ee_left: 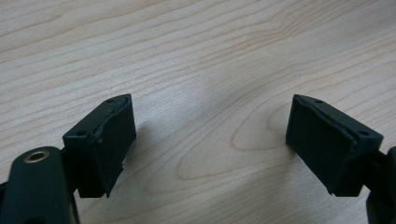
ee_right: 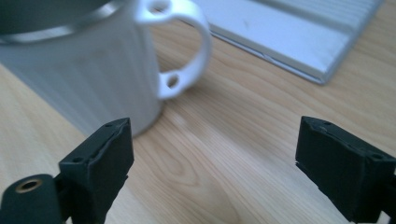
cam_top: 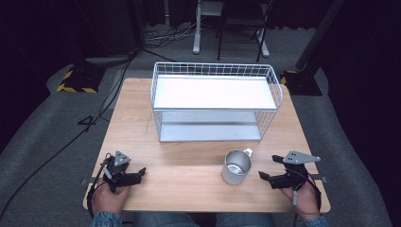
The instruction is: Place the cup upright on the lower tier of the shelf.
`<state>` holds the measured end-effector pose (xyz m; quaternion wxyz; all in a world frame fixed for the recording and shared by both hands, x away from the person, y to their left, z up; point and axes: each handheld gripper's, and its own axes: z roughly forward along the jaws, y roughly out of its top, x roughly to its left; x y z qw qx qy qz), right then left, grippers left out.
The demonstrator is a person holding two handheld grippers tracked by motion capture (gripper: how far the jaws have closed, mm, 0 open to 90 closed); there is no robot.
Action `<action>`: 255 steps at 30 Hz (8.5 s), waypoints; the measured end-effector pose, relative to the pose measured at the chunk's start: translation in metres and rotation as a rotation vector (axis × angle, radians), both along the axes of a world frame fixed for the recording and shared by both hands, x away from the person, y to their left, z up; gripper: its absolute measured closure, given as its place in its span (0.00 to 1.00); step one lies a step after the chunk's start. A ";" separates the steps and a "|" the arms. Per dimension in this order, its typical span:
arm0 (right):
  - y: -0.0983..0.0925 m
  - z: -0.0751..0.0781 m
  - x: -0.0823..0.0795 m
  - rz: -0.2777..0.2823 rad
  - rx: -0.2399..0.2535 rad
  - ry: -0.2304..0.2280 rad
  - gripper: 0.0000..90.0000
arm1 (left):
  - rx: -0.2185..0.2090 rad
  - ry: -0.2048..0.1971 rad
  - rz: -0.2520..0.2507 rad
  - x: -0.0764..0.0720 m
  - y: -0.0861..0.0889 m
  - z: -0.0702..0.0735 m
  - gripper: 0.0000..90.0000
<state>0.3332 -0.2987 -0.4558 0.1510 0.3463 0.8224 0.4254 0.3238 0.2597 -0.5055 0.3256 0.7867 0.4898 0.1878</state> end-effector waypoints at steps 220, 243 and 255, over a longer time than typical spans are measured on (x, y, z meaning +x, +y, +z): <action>0.077 0.079 0.049 -0.085 0.101 -0.219 0.09 | 0.000 0.001 -0.014 -0.001 0.000 0.000 0.18; -0.022 0.055 0.025 -0.139 0.023 -0.104 0.04 | -0.002 0.002 -0.013 0.001 0.000 0.000 0.18; -0.047 0.025 0.022 -0.196 -0.007 -0.004 0.03 | -0.002 0.002 -0.013 0.001 0.000 0.000 0.18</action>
